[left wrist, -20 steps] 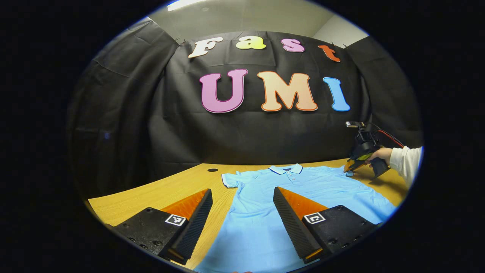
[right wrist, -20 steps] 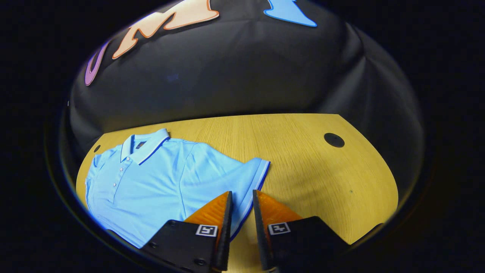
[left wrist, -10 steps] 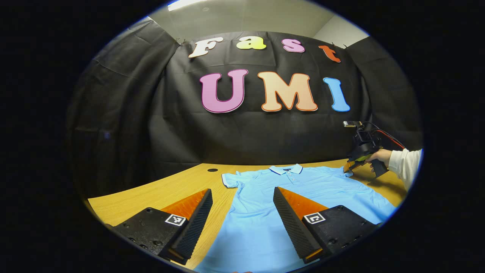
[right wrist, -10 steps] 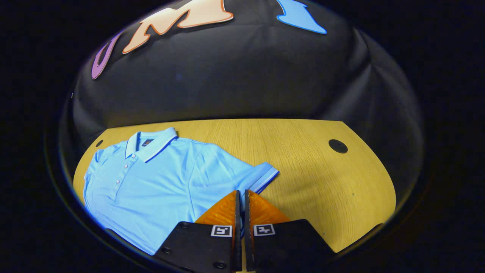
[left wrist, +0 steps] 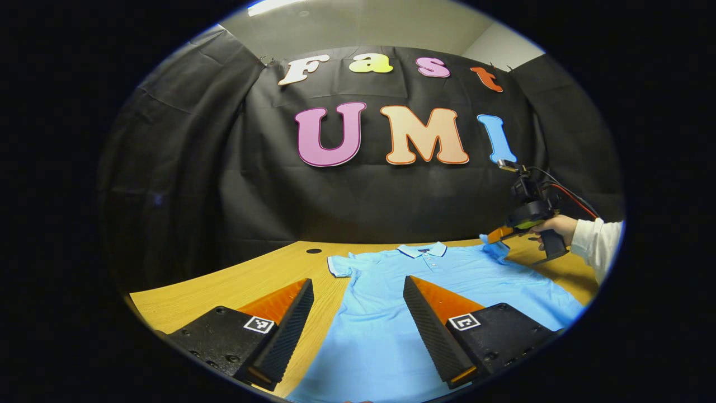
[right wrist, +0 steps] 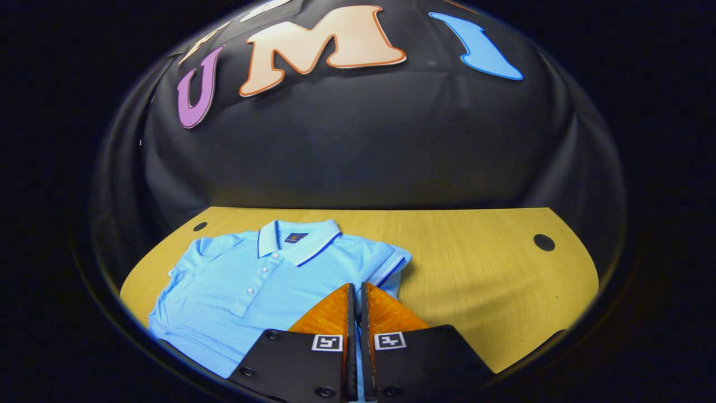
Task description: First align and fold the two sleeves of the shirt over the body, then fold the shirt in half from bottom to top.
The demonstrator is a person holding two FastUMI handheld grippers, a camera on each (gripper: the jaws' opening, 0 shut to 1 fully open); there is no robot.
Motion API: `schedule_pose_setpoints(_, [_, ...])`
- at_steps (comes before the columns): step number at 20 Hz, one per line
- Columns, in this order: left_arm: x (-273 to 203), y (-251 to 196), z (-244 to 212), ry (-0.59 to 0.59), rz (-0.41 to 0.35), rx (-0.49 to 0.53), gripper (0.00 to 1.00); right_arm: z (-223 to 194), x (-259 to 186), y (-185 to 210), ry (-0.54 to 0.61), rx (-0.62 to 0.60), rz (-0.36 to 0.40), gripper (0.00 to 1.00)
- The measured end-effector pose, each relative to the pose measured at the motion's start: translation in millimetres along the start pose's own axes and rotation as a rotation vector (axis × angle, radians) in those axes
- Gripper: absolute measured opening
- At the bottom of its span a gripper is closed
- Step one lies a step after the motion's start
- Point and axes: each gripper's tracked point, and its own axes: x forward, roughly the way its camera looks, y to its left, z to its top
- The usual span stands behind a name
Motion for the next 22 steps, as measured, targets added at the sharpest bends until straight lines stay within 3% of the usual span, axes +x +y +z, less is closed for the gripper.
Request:
schedule_pose_setpoints(6, [0.2, 0.4, -0.5, -0.001, 0.000, -0.003, 0.97, -15.1, 2.8, 47.8, 0.047, 0.116, 0.176, 0.06])
schedule_pose_setpoints(7, [0.1, 1.1, -0.6, -0.001, 0.000, -0.003, 0.96, -18.4, 6.1, 51.2, 0.057, 0.133, 0.187, 0.09])
schedule_pose_setpoints(8, [-0.1, 0.6, -0.4, -0.001, 0.000, -0.004, 0.96, -21.7, 4.1, 51.1, 0.068, 0.143, 0.196, 0.18])
schedule_pose_setpoints(9, [0.3, 0.7, -0.5, -0.002, 0.000, -0.004, 0.96, -24.3, 2.8, 52.9, 0.079, 0.148, 0.211, 0.17])
schedule_pose_setpoints(10, [0.3, 0.9, 0.5, -0.002, 0.000, -0.004, 0.96, -27.7, 4.4, 53.8, 0.088, 0.141, 0.211, 0.39])
schedule_pose_setpoints(12, [1.1, 0.6, 0.5, -0.001, 0.000, -0.003, 0.96, -27.0, 3.2, 55.4, 0.085, 0.122, 0.219, 0.72])
schedule_pose_setpoints(13, [0.5, 0.8, -0.7, -0.001, 0.000, -0.003, 0.96, -23.0, 1.8, 53.7, 0.074, 0.114, 0.210, 0.87])
schedule_pose_setpoints(14, [0.1, 0.7, -0.2, -0.002, 0.000, -0.003, 0.97, -20.3, 0.2, 53.2, 0.061, 0.110, 0.205, 0.93])
schedule_pose_setpoints(16, [0.1, 0.6, -0.4, -0.001, 0.000, -0.003, 0.96, -12.1, -8.0, 55.0, 0.037, 0.111, 0.210, 0.98])
schedule_pose_setpoints(22, [1.2, -1.4, 0.4, -0.004, -0.014, -0.004, 0.96, -3.2, -48.4, 53.8, -0.037, 0.073, 0.197, 0.98])
